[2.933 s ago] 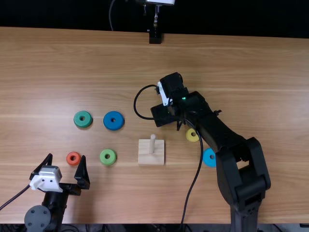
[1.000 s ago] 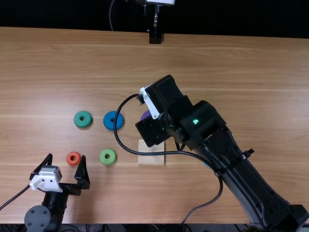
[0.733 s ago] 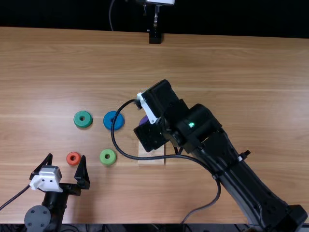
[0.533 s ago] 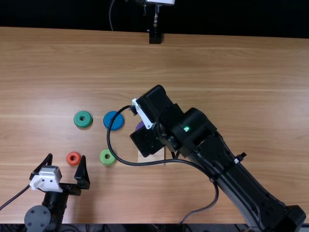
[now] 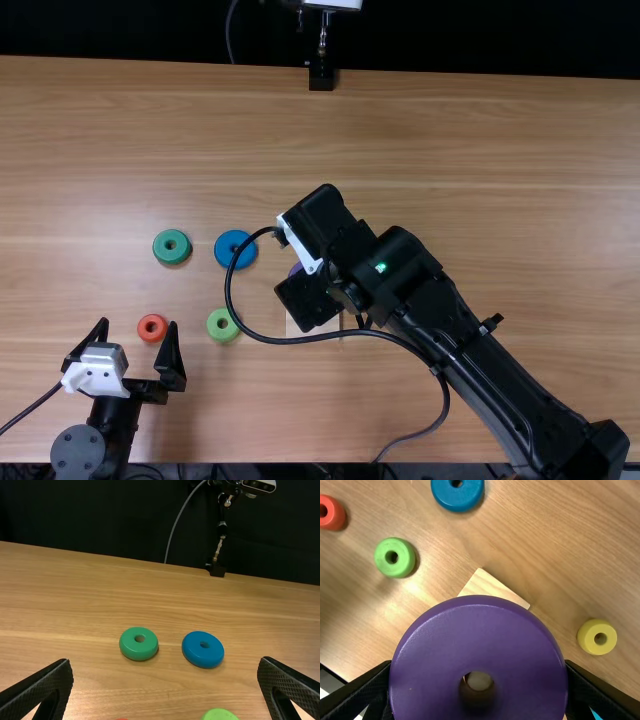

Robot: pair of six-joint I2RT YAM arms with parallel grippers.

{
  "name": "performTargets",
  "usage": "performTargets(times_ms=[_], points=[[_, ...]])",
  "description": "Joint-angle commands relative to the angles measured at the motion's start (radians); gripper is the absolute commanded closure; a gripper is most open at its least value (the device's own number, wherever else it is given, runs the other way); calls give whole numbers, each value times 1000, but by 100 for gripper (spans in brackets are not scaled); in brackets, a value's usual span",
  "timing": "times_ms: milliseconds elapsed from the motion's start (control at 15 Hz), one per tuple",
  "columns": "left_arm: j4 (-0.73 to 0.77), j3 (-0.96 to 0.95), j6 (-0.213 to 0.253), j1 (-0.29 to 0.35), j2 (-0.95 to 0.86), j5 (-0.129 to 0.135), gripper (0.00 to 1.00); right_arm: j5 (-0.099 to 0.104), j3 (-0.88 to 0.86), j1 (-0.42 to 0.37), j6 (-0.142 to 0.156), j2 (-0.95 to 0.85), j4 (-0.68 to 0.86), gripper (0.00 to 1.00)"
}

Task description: Build the Hanoi tower: stack the rings onto the peg from bottom to top in this color order: purple, dark blue, light blue, dark green, light green, yellow, orange.

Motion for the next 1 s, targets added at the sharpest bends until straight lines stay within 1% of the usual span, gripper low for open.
performTargets(times_ms=[0, 67, 133, 200, 267, 467, 600, 733, 800, 867, 933], points=[[-5, -30, 8, 11, -11, 19, 0, -5, -6, -3, -1, -38, 2, 100], [-5, -30, 8, 11, -11, 19, 0, -1, -6, -3, 3, -38, 4, 100], [-5, -30, 8, 11, -11, 19, 0, 0, -6, -3, 5, -38, 4, 84], [-5, -30, 8, 11, -11, 19, 0, 4, -6, -3, 3, -38, 2, 29], [-5, -30, 8, 11, -11, 19, 0, 8, -9, -3, -3, -38, 2, 0], [-5, -30, 8, 11, -11, 19, 0, 8, -16, -6, -1, -36, 22, 0], [-5, -30, 8, 11, -11, 19, 0, 10, -8, -35, 1, -36, 46, 0], [-5, -30, 8, 11, -11, 19, 0, 13, -6, -81, -6, -41, 171, 0], [-5, -30, 8, 11, -11, 19, 0, 59, -8, -113, -4, -73, 263, 0], [-5, -30, 8, 11, -11, 19, 0, 137, -20, -156, -6, -127, 355, 0], [-5, -30, 8, 11, -11, 19, 0, 194, -32, -199, -3, -170, 440, 0]])
